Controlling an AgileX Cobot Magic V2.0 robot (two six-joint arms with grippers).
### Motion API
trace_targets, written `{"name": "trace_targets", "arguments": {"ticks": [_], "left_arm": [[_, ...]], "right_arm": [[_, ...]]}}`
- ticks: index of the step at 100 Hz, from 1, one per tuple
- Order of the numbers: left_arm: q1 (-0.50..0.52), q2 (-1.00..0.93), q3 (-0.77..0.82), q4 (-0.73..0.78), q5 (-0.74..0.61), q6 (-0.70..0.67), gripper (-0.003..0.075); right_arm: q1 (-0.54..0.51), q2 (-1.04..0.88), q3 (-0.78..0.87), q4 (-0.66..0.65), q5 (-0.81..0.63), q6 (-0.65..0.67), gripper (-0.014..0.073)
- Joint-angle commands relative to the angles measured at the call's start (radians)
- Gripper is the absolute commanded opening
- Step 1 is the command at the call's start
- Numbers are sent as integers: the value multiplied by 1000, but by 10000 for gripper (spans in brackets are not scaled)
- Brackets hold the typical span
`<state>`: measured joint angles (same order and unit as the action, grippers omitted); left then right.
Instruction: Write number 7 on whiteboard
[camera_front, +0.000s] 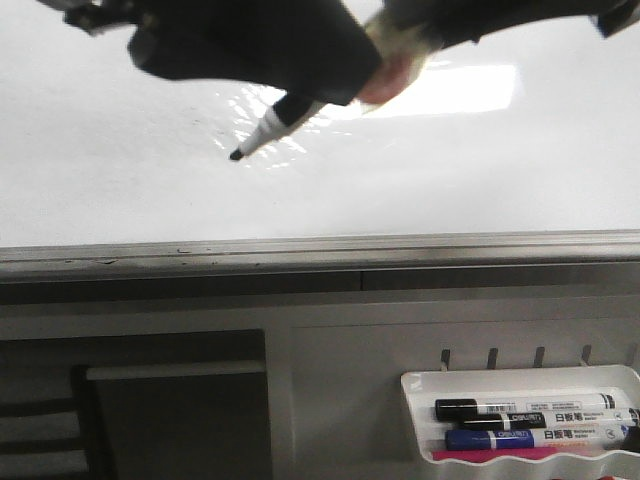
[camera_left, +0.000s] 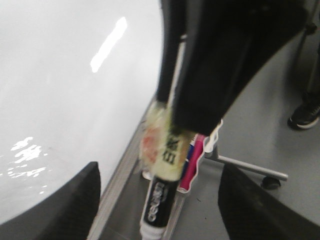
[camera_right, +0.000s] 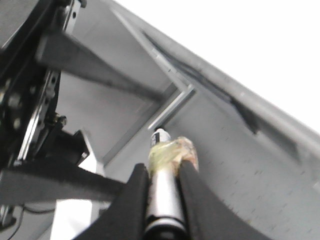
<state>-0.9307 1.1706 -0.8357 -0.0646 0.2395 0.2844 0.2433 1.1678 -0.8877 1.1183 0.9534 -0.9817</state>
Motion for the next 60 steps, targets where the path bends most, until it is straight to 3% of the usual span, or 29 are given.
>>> {"name": "trace_targets", "arguments": {"ticks": [1, 29, 43, 60], "left_arm": [[57, -56, -37, -50, -69, -10, 512], [364, -192, 15, -316, -87, -10, 512], [468, -275, 118, -398, -174, -10, 512], [521, -356, 207, -446, -205, -10, 512]], "right_arm": [[-1, -99, -11, 51, -84, -15, -48], [-1, -349, 178, 42, -478, -23, -48], [-1, -385, 227, 42, -572, -36, -48], [-1, -343, 227, 62, -625, -90, -48]]}}
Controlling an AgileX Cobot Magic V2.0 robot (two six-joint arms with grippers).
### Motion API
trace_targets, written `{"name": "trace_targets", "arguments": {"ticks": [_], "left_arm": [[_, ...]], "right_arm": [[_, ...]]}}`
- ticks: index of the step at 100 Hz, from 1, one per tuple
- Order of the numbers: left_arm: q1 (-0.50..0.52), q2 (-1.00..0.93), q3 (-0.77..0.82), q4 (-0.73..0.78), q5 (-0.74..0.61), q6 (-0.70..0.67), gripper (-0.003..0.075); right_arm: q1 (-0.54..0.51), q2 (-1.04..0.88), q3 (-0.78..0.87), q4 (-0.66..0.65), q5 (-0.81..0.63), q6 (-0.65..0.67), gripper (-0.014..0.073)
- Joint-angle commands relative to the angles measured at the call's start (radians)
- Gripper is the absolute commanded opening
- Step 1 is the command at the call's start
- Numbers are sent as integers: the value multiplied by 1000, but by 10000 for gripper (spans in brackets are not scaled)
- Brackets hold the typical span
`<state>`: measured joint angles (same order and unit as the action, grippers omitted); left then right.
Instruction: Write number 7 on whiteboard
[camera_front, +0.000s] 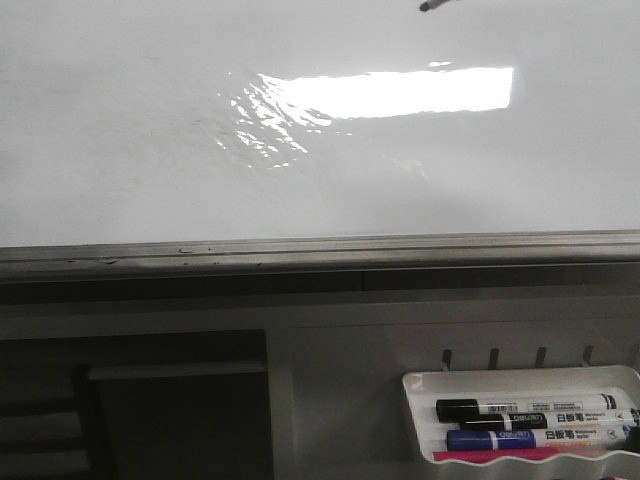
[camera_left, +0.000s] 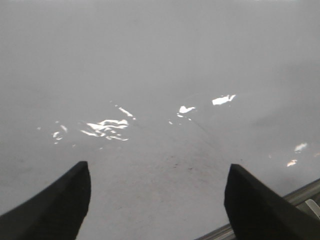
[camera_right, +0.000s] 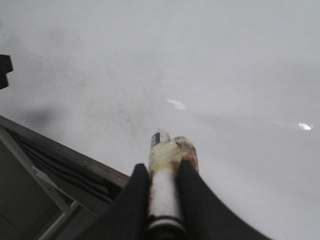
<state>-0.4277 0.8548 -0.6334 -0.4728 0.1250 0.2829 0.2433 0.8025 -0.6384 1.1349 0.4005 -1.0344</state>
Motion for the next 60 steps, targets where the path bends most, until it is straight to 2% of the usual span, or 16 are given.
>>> {"name": "trace_targets", "arguments": {"ticks": [1, 14, 35, 60], "left_arm": [[19, -43, 11, -38, -91, -9, 512], [23, -68, 38, -38, -91, -9, 512], [23, -68, 39, -38, -93, -9, 512], [23, -68, 39, -36, -93, -9, 512]], "right_arm": [[-1, 25, -22, 45, -75, -37, -48], [-1, 93, -35, 95, -85, -113, -48], [-1, 199, -89, 268, -71, -290, -48], [0, 324, -147, 422, -46, -400, -48]]}}
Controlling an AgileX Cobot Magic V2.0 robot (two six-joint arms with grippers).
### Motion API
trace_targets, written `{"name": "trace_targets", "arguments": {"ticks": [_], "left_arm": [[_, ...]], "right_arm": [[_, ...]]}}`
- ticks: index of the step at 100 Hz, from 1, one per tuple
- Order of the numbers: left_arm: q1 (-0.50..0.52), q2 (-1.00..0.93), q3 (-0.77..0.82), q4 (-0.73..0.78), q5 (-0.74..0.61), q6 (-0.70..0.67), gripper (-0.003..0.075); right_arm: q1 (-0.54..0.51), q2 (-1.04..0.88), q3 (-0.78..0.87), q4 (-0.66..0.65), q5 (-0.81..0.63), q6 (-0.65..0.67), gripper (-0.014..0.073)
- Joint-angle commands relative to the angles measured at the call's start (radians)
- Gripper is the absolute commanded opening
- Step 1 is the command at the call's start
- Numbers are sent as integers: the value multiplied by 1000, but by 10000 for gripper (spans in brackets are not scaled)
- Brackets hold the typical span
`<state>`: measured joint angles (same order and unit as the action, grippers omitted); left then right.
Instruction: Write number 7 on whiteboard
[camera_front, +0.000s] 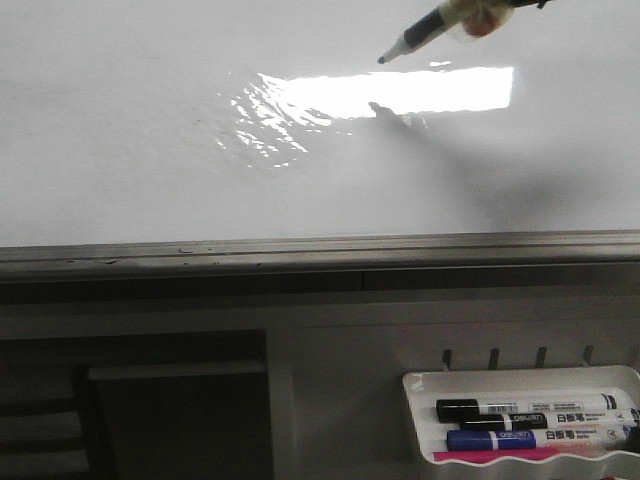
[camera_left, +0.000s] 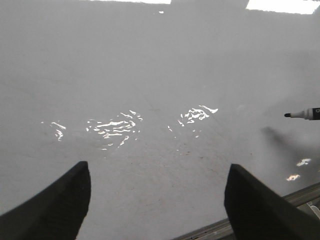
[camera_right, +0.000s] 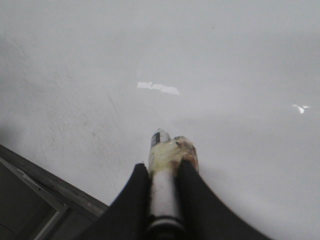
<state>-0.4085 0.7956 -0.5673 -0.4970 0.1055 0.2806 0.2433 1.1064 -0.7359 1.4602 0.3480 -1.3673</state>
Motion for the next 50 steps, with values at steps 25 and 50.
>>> {"name": "trace_targets", "arguments": {"ticks": [25, 50], "left_arm": [[3, -6, -27, -12, -78, -7, 512], [3, -6, -27, -12, -79, -7, 512]], "right_arm": [[0, 109, -77, 181, 0, -140, -48], [-2, 100, -62, 165, -79, -140, -48]]}}
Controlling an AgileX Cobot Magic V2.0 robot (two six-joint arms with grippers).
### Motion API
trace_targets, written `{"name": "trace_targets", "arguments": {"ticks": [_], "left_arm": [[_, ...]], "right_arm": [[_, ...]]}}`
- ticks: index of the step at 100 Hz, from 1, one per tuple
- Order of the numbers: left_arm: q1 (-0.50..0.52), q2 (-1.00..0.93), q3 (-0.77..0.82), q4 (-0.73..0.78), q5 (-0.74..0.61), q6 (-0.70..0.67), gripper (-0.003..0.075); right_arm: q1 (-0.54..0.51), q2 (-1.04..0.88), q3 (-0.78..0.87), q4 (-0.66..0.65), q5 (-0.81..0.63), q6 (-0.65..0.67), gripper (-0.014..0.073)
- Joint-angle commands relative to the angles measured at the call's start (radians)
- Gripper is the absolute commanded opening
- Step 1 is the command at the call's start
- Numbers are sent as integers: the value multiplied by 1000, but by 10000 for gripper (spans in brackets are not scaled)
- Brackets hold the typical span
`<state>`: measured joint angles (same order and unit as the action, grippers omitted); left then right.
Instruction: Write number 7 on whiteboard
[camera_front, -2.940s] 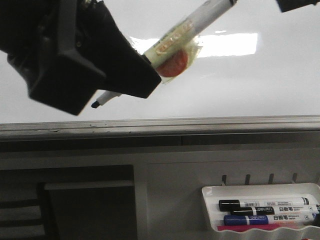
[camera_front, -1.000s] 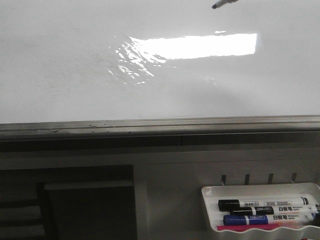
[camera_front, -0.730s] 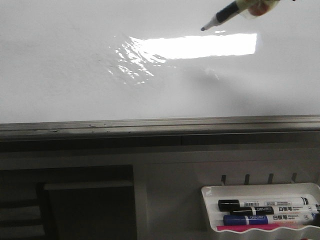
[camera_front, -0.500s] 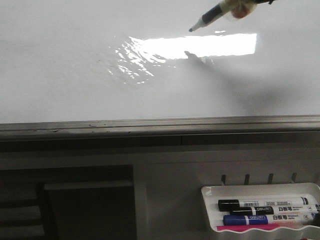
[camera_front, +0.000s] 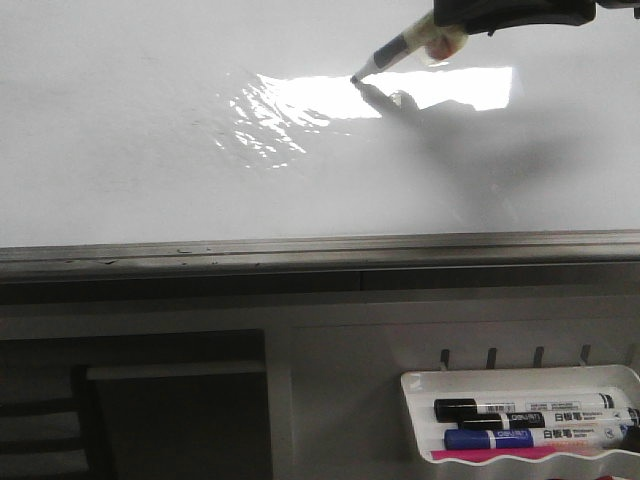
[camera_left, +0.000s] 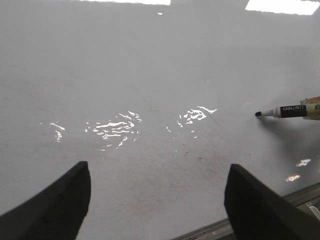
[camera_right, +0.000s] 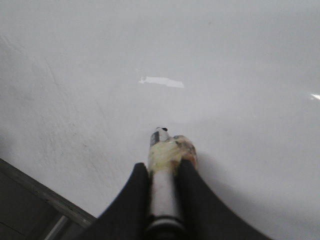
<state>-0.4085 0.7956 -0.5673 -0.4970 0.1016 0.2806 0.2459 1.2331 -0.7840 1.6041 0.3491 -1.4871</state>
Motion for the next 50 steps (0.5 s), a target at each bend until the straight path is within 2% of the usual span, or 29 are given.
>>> {"name": "trace_targets", "arguments": {"ticks": [1, 27, 50], "left_arm": [[3, -6, -27, -12, -75, -7, 512], [3, -6, -27, -12, -78, -7, 512], [3, -6, -27, -12, -90, -7, 512]], "right_arm": [[-5, -29, -13, 21, -84, -20, -48], [-5, -102, 54, 21, -176, -20, -48], [-2, -79, 75, 21, -41, -17, -48]]}}
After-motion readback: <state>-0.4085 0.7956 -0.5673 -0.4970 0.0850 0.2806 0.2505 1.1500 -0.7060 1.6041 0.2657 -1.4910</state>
